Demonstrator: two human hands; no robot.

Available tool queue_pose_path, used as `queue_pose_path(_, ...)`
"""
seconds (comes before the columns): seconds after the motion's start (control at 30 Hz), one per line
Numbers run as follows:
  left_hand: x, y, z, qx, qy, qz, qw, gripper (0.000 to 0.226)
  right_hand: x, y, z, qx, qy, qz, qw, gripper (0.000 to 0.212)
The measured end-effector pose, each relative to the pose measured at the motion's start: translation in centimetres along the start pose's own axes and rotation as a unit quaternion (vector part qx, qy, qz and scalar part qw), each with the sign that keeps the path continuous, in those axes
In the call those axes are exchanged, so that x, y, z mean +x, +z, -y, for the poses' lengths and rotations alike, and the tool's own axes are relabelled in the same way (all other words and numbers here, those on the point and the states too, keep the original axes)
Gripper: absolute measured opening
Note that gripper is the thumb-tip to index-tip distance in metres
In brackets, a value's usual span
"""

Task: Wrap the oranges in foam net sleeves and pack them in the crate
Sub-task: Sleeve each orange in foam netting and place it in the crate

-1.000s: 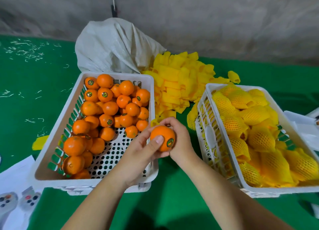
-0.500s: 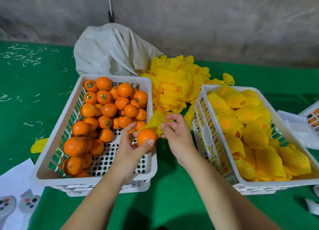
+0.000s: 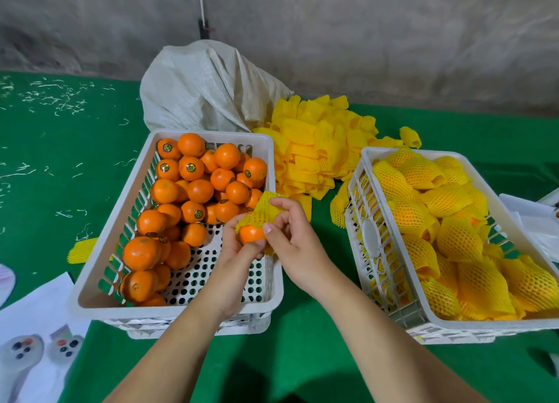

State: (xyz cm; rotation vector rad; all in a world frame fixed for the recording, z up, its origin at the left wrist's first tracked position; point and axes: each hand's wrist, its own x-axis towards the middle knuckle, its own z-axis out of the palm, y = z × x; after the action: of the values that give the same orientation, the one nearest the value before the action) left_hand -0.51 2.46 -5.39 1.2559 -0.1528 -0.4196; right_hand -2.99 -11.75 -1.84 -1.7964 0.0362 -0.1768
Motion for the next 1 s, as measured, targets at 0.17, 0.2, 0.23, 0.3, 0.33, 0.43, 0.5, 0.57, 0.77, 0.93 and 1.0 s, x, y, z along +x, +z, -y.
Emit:
queue_pose_path(0.17, 0.0, 0.1, -0.1, -0.046, 0.014, -0.048, 0.998, 0.062, -0.1, -0.9, -0.5, -0.062, -0.008, -0.029, 0.998, 0.052)
queue_pose_path(0.2, 0.0, 0.1, -0.3, -0.058, 0.011, -0.057, 0.997, 0.069, -0.1, -1.0, -0.6, -0.061, -0.003, -0.047, 0.997, 0.049)
queue_pose_path(0.23, 0.1, 0.1, -0.4, -0.065, 0.009, -0.065, 0.996, 0.075, -0.2, -1.0, -0.7, -0.074, -0.003, -0.063, 0.995, 0.044)
queue_pose_path(0.3, 0.1, 0.1, -0.5, -0.073, 0.005, -0.078, 0.994, 0.081, -0.5, -1.0, -1.3, -0.153, -0.036, -0.088, 0.984, 0.029)
queue_pose_path(0.33, 0.1, 0.2, -0.5, -0.075, 0.002, -0.087, 0.993, 0.080, -0.7, -0.9, -1.5, -0.191, -0.058, -0.097, 0.975, 0.023)
queue_pose_path(0.43, 0.3, 0.2, -0.3, -0.058, 0.001, -0.117, 0.991, 0.060, -1.3, -0.4, -0.9, -0.216, -0.106, -0.125, 0.963, 0.017)
queue_pose_path(0.5, 0.5, 0.2, -0.1, -0.032, -0.004, -0.141, 0.989, 0.048, -1.5, 0.0, 0.1, -0.232, -0.146, -0.129, 0.953, 0.016)
queue_pose_path(0.57, 0.7, 0.2, -0.1, -0.019, -0.010, -0.175, 0.984, 0.049, -1.9, 0.6, 0.7, -0.251, -0.187, -0.115, 0.943, 0.018)
queue_pose_path(0.77, 0.5, 0.2, 0.1, 0.010, -0.032, -0.128, 0.991, 0.050, -3.5, 2.4, -0.4, -0.211, -0.102, -0.046, 0.971, 0.031)
queue_pose_path(0.93, 0.1, -0.1, 0.1, 0.003, -0.041, -0.036, 0.999, 0.043, -3.1, 1.9, -1.1, -0.148, -0.065, -0.062, 0.985, 0.047)
queue_pose_path(1.0, 0.2, -0.1, 0.0, 0.023, -0.017, -0.014, 0.999, 0.049, -2.6, 1.3, -1.0, -0.138, -0.075, -0.090, 0.983, 0.045)
